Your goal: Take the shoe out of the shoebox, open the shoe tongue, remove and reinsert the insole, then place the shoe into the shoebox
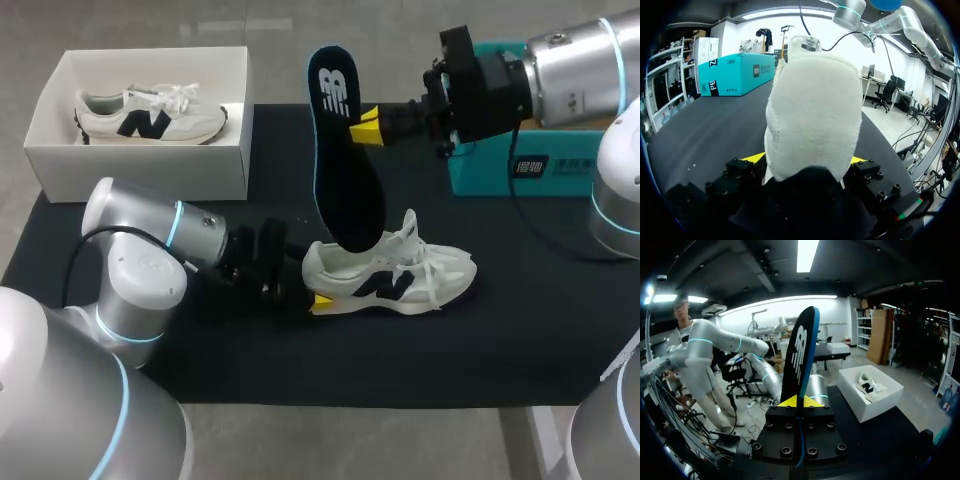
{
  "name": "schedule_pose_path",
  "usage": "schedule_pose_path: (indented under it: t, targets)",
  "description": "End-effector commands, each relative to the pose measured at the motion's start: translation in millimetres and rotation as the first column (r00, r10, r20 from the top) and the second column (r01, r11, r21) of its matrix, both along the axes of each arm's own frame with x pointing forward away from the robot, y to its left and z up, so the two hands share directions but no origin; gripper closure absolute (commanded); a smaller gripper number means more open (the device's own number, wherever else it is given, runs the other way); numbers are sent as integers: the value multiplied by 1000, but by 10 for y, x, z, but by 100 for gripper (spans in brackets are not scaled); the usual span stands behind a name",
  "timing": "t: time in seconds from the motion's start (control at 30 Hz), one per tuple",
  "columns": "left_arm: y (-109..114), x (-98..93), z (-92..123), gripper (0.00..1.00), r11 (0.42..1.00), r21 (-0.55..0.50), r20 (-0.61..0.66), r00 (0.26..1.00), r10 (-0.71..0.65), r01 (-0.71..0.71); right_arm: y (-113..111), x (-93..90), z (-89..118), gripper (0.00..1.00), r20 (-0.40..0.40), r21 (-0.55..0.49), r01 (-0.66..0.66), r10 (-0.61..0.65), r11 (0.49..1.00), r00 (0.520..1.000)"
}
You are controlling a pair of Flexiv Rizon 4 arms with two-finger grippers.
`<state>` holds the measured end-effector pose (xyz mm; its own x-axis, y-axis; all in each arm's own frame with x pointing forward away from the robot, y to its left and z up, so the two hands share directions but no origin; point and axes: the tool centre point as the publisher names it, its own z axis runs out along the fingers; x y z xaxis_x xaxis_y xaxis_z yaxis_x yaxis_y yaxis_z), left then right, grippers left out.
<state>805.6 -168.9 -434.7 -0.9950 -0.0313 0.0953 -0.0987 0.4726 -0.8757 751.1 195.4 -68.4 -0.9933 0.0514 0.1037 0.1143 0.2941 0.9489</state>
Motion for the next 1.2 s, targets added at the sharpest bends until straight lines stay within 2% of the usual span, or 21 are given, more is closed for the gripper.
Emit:
schedule_pose_path:
  t: [0.03,0.07,0.73,0.87,1.2]
  targets:
    - [-4,-7,-20,100,1000,1,0,1000,2,-2,-140,-349,-30,100,26,15,94,-95,995,995]
    - [-4,-7,-20,100,1000,1,0,1000,2,-2,-142,-370,-20,100,53,38,79,-81,996,995]
    - [-4,-7,-20,100,1000,1,0,1000,2,-2,-142,-370,-20,100,53,38,79,-81,996,995]
    - [-4,-7,-20,100,1000,1,0,1000,2,-2,-245,-478,42,100,15,77,116,-117,990,993]
    - [-4,-7,-20,100,1000,1,0,1000,2,-2,-326,-831,262,100,-69,23,115,-113,993,991]
